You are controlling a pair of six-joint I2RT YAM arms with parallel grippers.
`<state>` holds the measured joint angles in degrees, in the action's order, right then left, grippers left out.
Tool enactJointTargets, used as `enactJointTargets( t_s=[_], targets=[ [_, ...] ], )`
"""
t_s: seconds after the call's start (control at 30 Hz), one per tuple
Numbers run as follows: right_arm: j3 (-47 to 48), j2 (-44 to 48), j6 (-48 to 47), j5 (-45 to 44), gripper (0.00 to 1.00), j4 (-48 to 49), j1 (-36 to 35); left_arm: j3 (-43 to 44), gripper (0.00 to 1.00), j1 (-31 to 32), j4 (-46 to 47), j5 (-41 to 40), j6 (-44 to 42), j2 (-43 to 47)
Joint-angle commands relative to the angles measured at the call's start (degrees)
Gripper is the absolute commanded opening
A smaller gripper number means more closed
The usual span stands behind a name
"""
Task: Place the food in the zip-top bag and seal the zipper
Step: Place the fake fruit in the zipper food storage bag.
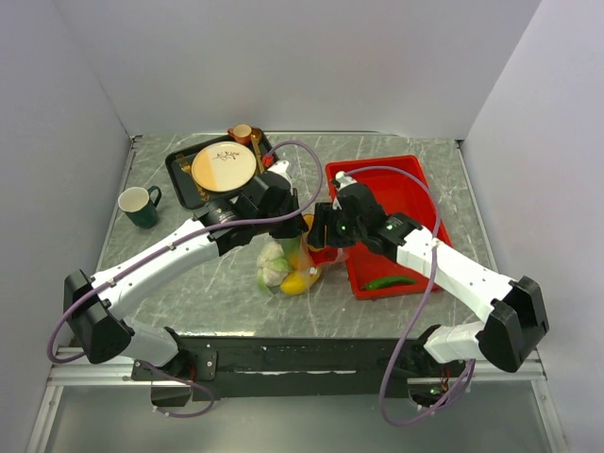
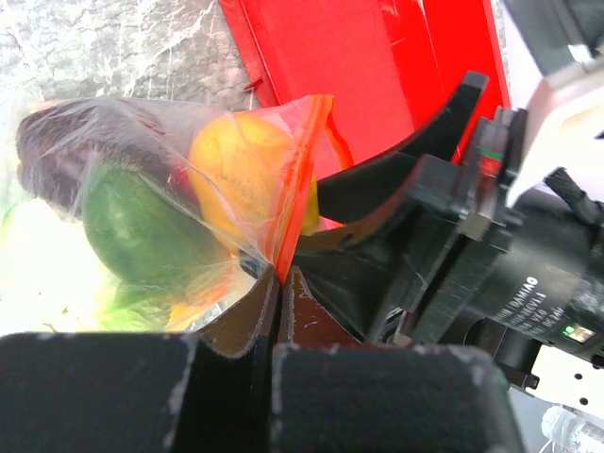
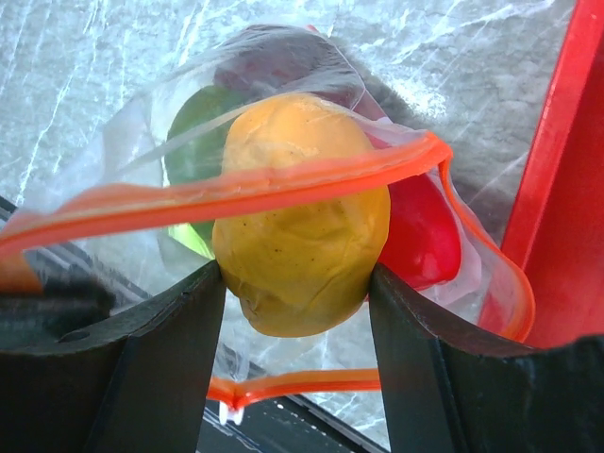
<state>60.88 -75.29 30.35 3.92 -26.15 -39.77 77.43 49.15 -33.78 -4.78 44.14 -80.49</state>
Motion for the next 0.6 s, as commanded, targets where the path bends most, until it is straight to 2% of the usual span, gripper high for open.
enactJointTargets(
  t_s=[0.0, 0.1, 0.2, 0.3, 0.43, 0.57],
  targets=[
    [3.19, -1.44, -1.17, 0.20, 0.53, 2.33, -0.22, 0.88, 0.01, -0.01, 0.73, 1.17, -0.64, 1.39],
    [2.84, -1.27, -1.43, 0.91, 0.58, 2.86, -0.31, 1.14, 0.01, -0.01, 0.73, 1.26, -0.81, 1.74],
    [1.96, 0.92, -1.34, 0.65, 0.80, 3.91, -0.31, 1.67, 0.01, -0.01, -0.32, 0.03, -1.07, 2.00],
    [1.34, 3.21, -1.08, 0.99, 0.93, 4.79, -0.31, 1.41, 0.01, -0.01, -0.24, -0.41, -0.99, 2.35],
    [0.30, 6.72, -0.82, 1.01, 0.98, 6.02, -0.31, 1.32, 0.01, -0.02, -0.32, -0.41, -0.55, 2.44],
    [-0.85, 11.12, 0.24, -5.49, 1.00, 3.32, -0.13, 1.32, 0.02, -0.02, -0.67, -1.55, -0.28, 3.05]
  ],
)
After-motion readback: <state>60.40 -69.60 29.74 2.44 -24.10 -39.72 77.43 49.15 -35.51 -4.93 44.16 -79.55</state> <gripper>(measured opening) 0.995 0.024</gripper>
